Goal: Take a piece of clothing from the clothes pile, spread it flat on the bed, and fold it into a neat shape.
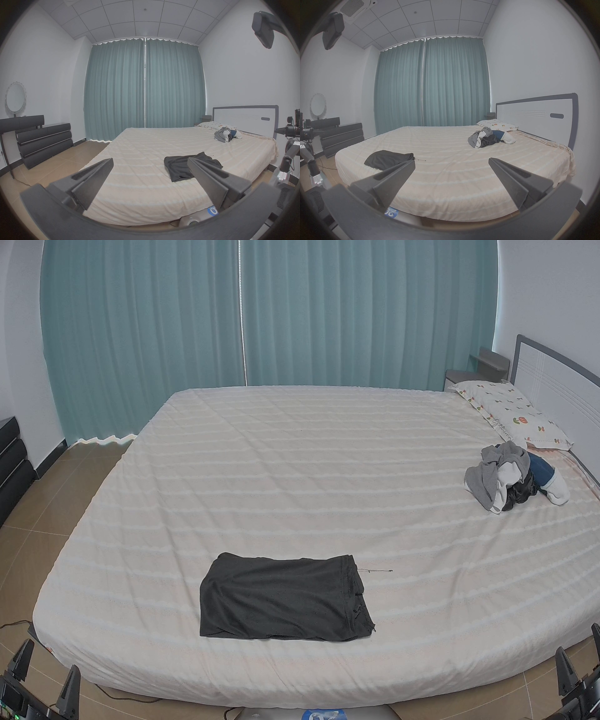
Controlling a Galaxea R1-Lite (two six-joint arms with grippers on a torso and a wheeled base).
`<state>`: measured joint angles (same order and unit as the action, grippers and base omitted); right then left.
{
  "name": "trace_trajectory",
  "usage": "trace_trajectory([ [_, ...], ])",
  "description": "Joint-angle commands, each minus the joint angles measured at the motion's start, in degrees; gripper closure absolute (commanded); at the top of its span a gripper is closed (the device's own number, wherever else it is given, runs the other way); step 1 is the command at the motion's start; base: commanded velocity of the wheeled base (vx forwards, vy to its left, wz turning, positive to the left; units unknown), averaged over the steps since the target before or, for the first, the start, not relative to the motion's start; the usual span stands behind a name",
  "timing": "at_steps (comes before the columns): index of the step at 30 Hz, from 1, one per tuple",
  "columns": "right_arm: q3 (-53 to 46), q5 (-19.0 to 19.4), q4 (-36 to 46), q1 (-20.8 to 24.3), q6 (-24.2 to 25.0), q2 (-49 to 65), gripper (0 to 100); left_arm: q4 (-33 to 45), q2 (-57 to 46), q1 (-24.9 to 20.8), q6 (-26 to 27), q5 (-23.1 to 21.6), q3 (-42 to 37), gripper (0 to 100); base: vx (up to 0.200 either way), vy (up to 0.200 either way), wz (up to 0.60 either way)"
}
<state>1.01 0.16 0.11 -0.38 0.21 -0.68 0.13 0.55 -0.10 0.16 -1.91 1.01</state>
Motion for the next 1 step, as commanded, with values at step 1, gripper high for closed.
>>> trace_trajectory([
  [1, -0.9, 0.0, 0.1, 0.0, 0.0, 0.7, 0, 0.0, -0.5, 0.0, 0.0, 0.0, -0.9, 0, 0.000, 0.000, 0.00],
])
